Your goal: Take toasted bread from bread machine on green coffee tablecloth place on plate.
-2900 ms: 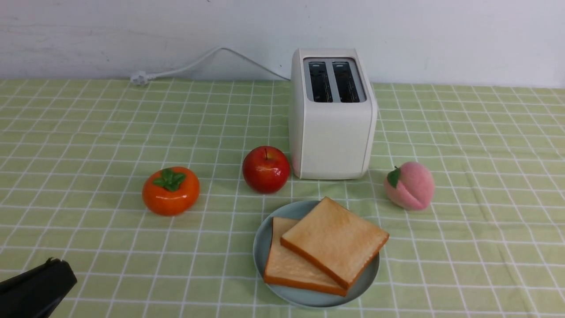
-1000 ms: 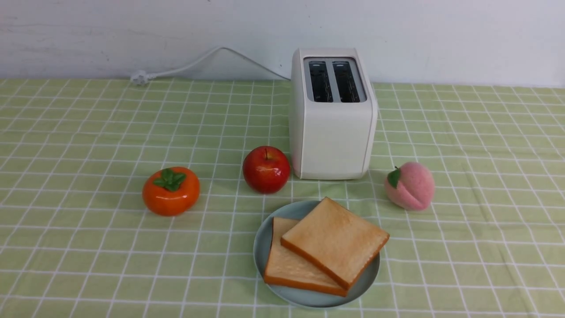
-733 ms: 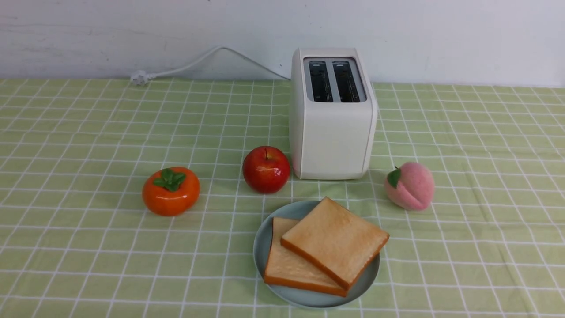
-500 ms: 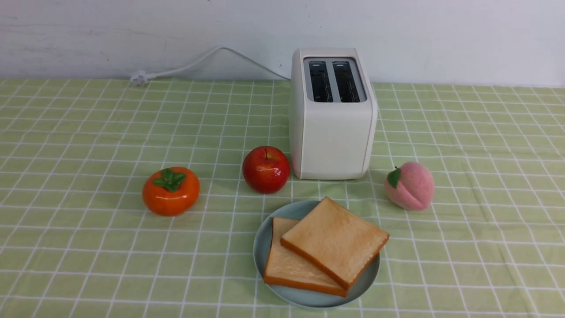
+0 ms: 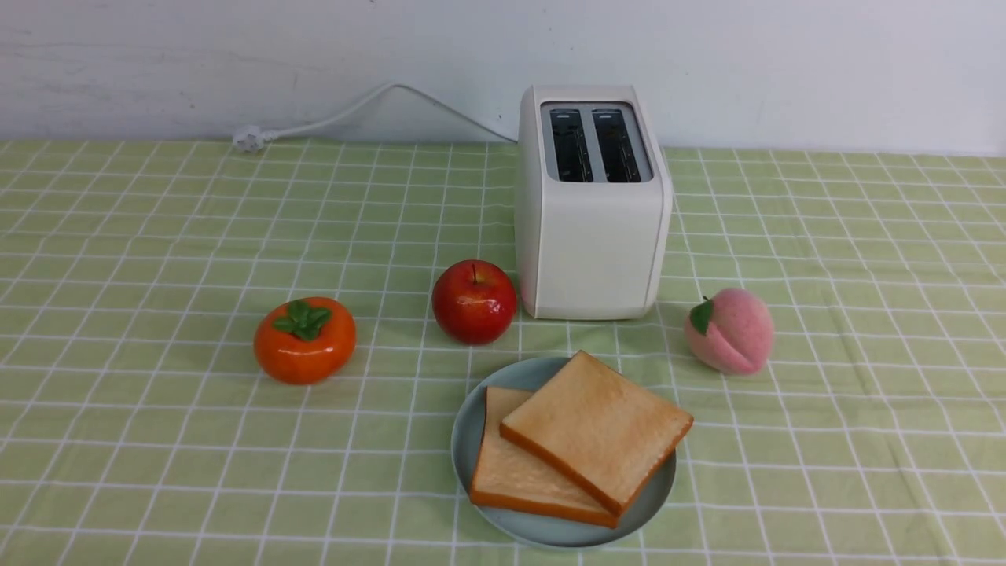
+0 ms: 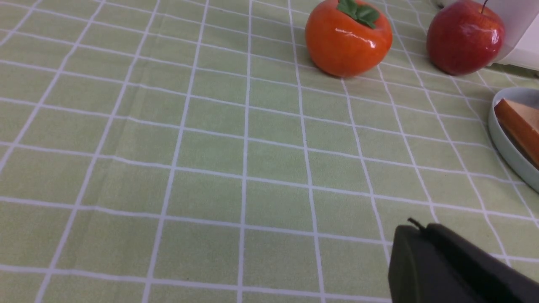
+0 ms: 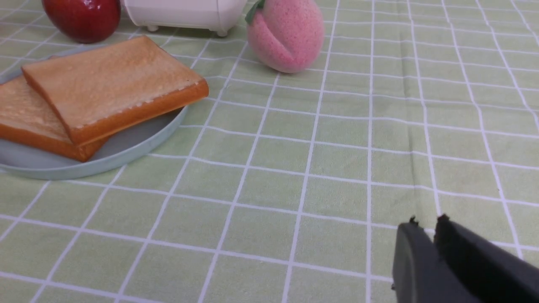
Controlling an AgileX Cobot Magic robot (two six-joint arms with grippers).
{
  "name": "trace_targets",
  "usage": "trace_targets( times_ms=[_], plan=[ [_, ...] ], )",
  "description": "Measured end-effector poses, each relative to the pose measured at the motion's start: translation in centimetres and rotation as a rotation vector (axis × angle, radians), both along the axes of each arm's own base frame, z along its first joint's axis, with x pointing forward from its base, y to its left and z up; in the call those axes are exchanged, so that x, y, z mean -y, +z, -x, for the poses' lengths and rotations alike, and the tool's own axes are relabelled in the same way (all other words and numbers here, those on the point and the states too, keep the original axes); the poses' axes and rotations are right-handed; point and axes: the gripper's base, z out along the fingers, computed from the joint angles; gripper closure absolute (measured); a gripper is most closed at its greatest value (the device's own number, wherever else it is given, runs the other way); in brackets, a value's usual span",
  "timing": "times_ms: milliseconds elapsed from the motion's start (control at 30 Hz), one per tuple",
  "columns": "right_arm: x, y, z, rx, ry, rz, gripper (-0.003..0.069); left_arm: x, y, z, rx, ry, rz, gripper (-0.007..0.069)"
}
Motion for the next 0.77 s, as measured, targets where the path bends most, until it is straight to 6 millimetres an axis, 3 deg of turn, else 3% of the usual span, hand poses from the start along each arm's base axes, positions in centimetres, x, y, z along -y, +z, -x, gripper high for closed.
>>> trace_targets(
  times_ms=[767],
  plan=[
    [0.0,0.0,0.0,0.0,0.0,0.0,0.0552,0.0,0.0,0.0,0.0,0.0,0.0,0.0618]
  ],
)
